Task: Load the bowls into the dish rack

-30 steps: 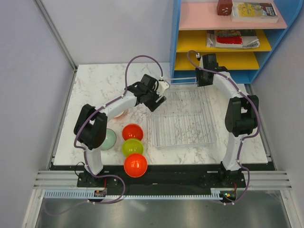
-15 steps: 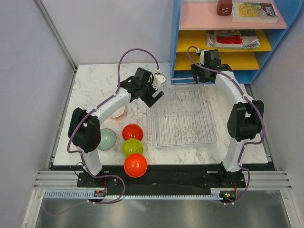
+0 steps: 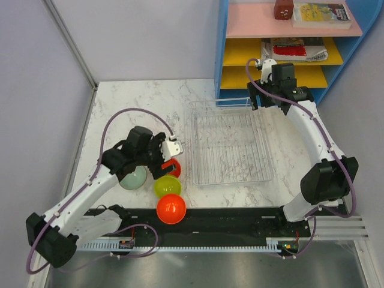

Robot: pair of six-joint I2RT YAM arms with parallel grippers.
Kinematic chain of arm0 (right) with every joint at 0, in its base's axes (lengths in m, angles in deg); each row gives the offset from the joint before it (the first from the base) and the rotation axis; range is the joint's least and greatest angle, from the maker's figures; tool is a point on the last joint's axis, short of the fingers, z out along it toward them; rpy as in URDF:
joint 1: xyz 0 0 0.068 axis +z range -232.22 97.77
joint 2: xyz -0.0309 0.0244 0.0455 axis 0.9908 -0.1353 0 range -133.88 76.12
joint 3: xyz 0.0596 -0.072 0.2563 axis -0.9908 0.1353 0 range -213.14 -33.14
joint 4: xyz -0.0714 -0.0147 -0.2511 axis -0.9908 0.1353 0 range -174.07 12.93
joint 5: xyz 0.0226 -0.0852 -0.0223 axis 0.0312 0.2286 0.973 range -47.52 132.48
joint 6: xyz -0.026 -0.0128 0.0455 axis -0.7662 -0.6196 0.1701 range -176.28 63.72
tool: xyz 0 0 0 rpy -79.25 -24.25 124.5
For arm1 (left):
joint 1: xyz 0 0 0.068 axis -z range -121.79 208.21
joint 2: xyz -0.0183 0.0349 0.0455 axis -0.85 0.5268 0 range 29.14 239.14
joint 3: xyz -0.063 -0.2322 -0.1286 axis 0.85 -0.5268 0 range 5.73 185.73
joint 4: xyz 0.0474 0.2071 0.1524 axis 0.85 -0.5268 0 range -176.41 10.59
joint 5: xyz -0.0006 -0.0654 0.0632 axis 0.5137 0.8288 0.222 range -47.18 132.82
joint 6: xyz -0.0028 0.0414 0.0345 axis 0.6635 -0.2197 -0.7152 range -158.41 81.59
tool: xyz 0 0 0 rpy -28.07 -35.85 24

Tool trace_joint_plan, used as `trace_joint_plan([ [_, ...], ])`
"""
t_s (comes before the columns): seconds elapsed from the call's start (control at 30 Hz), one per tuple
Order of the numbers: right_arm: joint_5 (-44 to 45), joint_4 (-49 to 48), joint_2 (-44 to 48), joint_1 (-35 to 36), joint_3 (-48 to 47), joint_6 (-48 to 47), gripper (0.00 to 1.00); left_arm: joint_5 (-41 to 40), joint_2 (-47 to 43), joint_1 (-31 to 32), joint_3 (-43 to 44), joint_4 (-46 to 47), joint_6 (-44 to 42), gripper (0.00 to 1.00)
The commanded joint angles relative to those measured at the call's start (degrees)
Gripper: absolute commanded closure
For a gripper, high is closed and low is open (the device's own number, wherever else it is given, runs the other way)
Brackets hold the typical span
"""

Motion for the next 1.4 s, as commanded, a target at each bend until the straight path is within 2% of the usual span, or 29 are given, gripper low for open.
trace_joint_plan([
  [0.0, -2.5, 1.6, 4.3, 0.0, 0.9, -0.6, 0.12, 7.6, -7.7, 0.1, -4.0, -8.8, -6.6, 0.05],
  [0.13, -2.8, 2.5, 5.7, -0.1, 0.5, 0.0, 0.12, 10.4, -13.8, 0.2, -6.2, -14.8, -8.2, 0.08],
  [0.4, -3.3, 3.8, 7.7, -0.1, 0.5, 0.6, 0.12, 14.2, -16.7, 0.5, -11.2, -20.2, -9.1, 0.11],
  [0.6, -3.2, 3.8, 8.2, 0.0, 1.7, 0.6, 0.12, 15.2, -13.2, 0.8, -14.1, -17.7, -9.0, 0.14],
  [0.87, -3.5, 3.1, 8.2, 0.0, 2.9, 0.5, 0.12, 16.5, -9.6, 1.4, -13.6, -14.2, -8.0, 0.14],
  [1.37, -5.1, 3.0, 9.3, 0.0, 3.6, 0.7, 0.13, 13.3, -1.2, 5.0, -16.0, -5.8, -4.4, 0.16],
])
